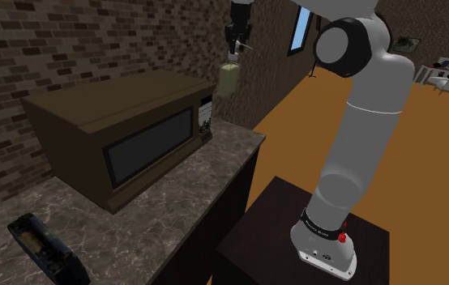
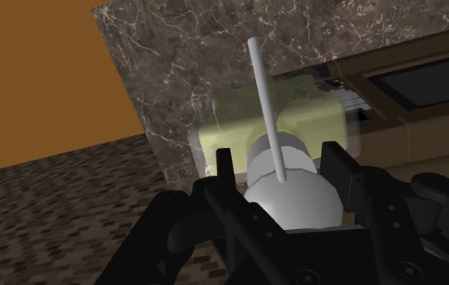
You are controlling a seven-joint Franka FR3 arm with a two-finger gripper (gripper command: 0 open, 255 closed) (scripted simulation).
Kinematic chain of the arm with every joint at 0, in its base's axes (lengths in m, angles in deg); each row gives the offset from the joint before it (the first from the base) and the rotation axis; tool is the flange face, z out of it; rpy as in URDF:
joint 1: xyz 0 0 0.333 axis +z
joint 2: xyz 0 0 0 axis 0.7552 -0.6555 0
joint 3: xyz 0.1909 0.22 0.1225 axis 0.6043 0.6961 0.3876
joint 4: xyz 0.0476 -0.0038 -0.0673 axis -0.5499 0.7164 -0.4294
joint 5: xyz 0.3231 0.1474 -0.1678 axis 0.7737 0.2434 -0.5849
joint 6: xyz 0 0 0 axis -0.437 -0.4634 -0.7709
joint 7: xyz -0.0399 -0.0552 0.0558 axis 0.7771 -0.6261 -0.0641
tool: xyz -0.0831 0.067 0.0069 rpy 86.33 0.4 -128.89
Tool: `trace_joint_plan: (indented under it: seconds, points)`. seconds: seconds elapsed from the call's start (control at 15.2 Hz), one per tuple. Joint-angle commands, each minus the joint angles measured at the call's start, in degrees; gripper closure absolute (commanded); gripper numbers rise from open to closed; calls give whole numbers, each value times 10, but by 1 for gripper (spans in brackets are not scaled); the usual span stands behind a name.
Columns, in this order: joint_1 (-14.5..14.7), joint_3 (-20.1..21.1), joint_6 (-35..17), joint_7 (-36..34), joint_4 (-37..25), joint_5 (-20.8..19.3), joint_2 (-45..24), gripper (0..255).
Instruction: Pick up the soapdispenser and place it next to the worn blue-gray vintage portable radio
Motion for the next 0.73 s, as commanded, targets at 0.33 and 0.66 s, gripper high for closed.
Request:
trace_joint_plan:
  seconds: [0.33, 0.66]
  points:
    - [50, 43, -17, -89, 107, -27, 82, 255]
    - [82, 83, -26, -162, 172, -35, 130, 255]
